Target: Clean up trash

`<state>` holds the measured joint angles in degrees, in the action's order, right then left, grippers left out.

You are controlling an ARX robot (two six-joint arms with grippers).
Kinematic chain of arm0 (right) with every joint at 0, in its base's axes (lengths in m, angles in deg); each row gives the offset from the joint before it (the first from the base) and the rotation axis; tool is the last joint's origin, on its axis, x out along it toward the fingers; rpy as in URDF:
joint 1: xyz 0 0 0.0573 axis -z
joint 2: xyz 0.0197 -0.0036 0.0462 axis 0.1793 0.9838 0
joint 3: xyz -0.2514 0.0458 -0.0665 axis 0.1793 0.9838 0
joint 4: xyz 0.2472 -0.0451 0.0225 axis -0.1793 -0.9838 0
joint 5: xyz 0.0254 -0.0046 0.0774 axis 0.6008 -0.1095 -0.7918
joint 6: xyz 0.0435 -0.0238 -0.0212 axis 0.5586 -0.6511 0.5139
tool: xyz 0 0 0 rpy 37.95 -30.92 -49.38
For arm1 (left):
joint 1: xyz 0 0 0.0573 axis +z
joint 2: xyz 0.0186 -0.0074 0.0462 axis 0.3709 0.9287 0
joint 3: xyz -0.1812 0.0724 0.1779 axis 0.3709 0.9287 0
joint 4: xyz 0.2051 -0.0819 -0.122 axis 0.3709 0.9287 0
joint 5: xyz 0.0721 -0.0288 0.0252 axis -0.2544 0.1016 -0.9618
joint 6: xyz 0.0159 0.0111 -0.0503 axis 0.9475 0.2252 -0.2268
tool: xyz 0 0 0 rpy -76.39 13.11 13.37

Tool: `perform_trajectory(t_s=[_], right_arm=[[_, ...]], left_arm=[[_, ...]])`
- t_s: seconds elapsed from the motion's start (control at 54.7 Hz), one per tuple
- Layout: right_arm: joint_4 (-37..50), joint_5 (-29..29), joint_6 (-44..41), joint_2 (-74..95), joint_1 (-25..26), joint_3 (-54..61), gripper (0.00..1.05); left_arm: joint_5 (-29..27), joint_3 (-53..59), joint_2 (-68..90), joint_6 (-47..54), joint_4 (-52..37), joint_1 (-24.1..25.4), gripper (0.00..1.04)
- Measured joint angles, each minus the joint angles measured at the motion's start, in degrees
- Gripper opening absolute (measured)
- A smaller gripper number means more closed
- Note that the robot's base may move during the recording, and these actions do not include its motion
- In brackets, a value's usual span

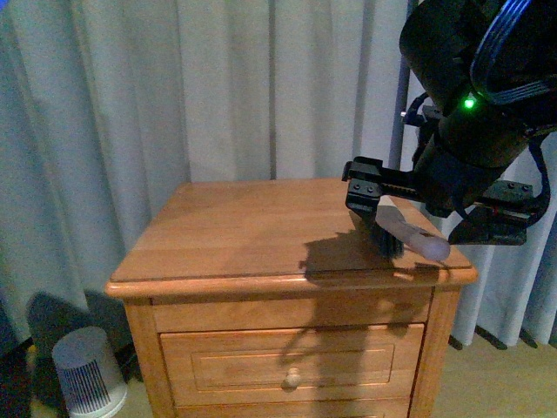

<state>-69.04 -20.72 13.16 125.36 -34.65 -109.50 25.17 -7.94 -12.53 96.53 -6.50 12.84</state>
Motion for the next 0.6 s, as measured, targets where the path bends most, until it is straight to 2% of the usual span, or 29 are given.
perform_trajectory(t_s=[0.439,0.603], right_arm=[[2.19,-0.02,0.04,2.14,0.57,0.81,0.97],[2.64,-0.02,-0.02,2.12,0.92,1.33,0.74]], left_arm=[[0.0,0.0,0.0,0.0,0.0,0.0,0.28],[0.0,0.0,0.0,0.0,0.0,0.0,0.28]])
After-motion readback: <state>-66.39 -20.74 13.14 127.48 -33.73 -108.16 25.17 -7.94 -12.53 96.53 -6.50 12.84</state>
